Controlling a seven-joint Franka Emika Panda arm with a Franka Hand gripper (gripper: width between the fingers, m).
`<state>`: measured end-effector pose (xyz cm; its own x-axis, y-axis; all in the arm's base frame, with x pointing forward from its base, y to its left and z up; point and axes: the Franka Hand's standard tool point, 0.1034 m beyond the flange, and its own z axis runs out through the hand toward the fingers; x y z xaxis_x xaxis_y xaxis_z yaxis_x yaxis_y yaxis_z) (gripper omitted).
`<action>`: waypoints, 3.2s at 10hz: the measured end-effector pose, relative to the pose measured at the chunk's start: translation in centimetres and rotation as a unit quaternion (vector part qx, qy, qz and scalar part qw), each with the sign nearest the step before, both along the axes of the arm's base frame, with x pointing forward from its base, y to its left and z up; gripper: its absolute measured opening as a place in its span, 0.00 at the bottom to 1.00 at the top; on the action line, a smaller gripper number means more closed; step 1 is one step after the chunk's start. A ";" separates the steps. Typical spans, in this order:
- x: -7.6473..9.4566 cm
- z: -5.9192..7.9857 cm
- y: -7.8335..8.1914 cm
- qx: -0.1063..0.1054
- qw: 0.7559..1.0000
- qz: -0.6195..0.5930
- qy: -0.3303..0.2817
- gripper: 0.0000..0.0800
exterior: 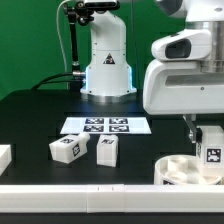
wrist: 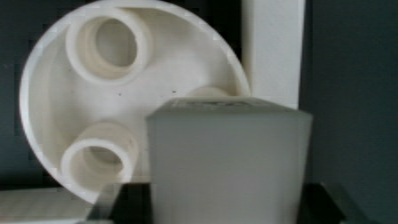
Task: Assemble stool
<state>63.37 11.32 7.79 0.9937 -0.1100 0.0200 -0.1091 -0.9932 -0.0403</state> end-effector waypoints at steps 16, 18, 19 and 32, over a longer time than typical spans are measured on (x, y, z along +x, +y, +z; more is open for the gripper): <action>0.2 0.0 -0.3 0.106 0.793 -0.598 0.035 0.43; 0.5 -0.1 -0.8 0.135 0.723 -0.676 0.043 0.43; 0.6 -0.1 -1.0 0.148 0.698 -0.700 0.043 0.43; 0.2 -0.1 -0.4 0.192 0.396 -0.894 0.085 0.43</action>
Offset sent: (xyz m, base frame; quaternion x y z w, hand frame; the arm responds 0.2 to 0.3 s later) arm -0.0123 -0.0094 -0.0064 0.0372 -0.0018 0.2938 0.9551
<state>63.59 10.88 7.64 -0.6966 -0.6027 -0.3892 -0.6571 0.7537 0.0090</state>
